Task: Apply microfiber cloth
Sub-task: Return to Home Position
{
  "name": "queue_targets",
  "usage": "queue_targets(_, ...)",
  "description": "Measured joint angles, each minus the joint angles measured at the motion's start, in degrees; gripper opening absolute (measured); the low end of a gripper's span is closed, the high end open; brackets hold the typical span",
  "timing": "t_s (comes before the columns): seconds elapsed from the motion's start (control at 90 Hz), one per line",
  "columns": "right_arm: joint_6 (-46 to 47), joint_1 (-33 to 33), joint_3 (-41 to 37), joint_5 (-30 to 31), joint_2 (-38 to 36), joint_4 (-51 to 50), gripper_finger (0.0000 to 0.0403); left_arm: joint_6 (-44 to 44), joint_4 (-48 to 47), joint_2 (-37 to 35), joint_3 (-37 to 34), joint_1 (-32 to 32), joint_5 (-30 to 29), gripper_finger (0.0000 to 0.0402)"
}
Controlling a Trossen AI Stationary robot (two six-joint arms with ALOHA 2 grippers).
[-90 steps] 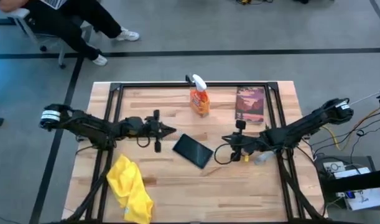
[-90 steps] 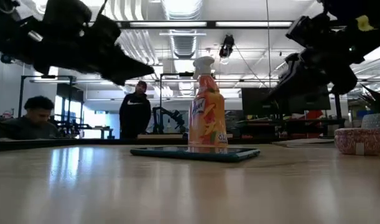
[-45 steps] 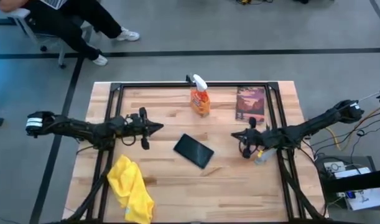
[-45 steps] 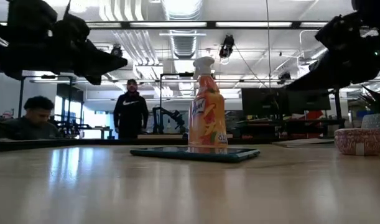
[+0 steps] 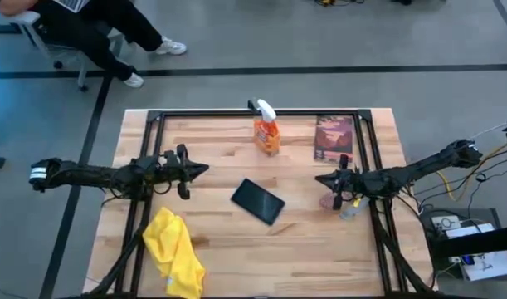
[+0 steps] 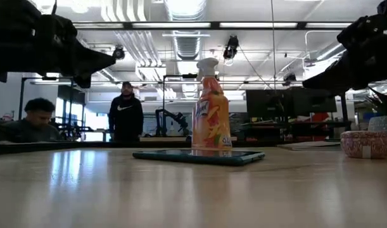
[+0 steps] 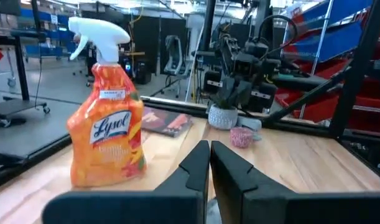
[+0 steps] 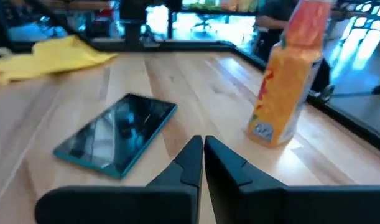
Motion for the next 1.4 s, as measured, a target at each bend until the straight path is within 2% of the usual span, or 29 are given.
queue_targets(0.244,0.40,0.00,0.00,-5.59,-7.71,-4.57,0.0000,-2.77,-11.40,-9.98,-0.02,-0.07,0.05,0.0000)
queue_targets(0.567,-5.22,0.00,-0.02,-5.62,-16.33,-4.37,0.0000,-2.30,-24.14,-24.38,0.02,-0.22,0.58,0.0000)
queue_targets(0.722,-3.81,0.00,1.10,-5.24,-20.61,-11.20,0.0000,-3.72,-25.60,-30.09,0.09,-1.25,1.81,0.0000)
queue_targets(0.833,-3.63,0.02,1.50,-5.75,-24.04,-12.29,0.0000,-3.18,-26.73,-30.10,0.96,-2.10,3.69,0.0000)
queue_targets(1.0,-3.80,0.00,-0.05,-7.71,-23.24,-6.35,0.0000,-0.57,-26.88,-30.18,0.32,-2.51,2.71,0.0000)
queue_targets(1.167,-4.01,-0.20,-0.02,-20.08,-22.47,-1.49,0.0000,1.76,-27.56,-30.04,0.00,-2.54,2.73,0.0000)
queue_targets(1.333,-5.59,-1.79,-0.04,-14.30,-22.46,-1.95,0.0000,1.82,-27.54,-30.19,0.00,-2.60,4.67,0.0000)
queue_targets(1.4,-6.33,-2.70,-0.04,-14.21,-22.41,-2.17,0.0000,1.69,-26.14,-30.20,-0.02,-2.60,5.38,0.0000)
